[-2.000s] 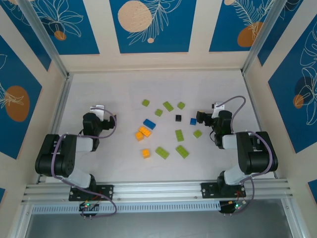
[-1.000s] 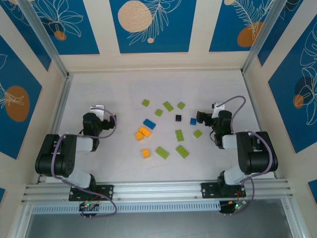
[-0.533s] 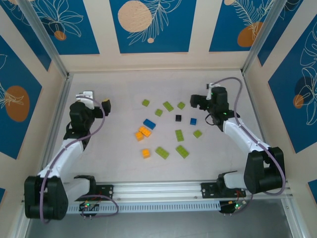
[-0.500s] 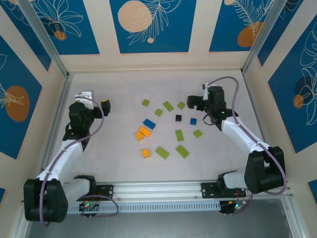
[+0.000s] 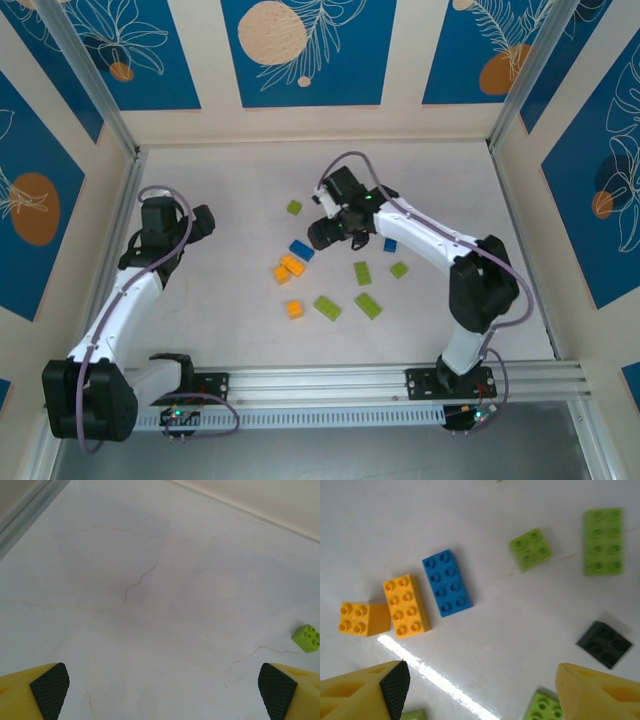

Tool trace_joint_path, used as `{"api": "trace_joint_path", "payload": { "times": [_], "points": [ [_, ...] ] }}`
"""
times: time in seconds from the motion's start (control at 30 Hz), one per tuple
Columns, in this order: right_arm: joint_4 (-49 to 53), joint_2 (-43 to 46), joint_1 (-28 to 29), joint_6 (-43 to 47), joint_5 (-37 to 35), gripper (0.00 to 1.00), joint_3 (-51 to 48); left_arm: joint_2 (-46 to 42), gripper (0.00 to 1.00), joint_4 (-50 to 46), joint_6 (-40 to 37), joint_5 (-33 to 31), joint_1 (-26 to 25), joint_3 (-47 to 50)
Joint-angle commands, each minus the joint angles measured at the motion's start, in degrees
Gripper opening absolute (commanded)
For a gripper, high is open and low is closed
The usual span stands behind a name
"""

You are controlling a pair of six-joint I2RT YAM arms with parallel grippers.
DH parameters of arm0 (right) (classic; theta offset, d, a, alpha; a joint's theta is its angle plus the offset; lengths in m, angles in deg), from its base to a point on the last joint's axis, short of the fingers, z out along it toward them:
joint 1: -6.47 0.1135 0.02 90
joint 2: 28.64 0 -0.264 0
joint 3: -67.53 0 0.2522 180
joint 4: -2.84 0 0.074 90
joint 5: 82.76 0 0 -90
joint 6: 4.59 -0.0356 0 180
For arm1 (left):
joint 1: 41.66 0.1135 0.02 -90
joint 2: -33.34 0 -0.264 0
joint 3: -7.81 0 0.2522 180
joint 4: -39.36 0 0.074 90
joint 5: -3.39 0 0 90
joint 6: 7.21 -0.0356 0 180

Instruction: Assemble a carrot with lego

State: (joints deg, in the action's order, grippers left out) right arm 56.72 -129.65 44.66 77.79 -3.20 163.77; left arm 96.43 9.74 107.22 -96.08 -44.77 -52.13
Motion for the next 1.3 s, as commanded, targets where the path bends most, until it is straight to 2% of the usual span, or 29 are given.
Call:
{"api": "trace_joint_path", "payload": {
  "times": [0.0,0.1,0.23,0.37,0.57,0.87,1.27],
  "points": [
    [6.5,-2.8,3.0,1.1,3.1,0.77,3.8,2.3,1.0,-6.5,2.5,2.0,0.5,-3.1],
    [7.6,-5.6,5.1,0.5,4.1,0.75,5.2,4.5,1.0,-7.6,2.7,4.0,0.6,-4.7],
    [6.4,-7.4,7.1,0.1,4.7,0.72,4.5,6.3,0.99,-8.9,3.6,3.7,0.6,-6.0],
    [5.3,-7.5,8.0,-0.7,5.8,0.68,2.5,5.0,0.98,-7.3,2.6,5.3,0.5,-5.4],
    [3.4,-7.7,8.9,-0.1,5.3,0.68,1.2,3.3,0.98,-6.9,2.1,3.3,0.6,-4.8],
    [3.4,-12.8,9.3,1.7,5.7,0.56,4.7,3.7,0.98,-7.3,1.9,2.7,0.6,-4.6],
    [2.8,-18.7,9.0,2.8,5.3,0.57,7.8,3.2,0.99,-7.6,1.9,2.8,0.6,-4.5]
  ]
}}
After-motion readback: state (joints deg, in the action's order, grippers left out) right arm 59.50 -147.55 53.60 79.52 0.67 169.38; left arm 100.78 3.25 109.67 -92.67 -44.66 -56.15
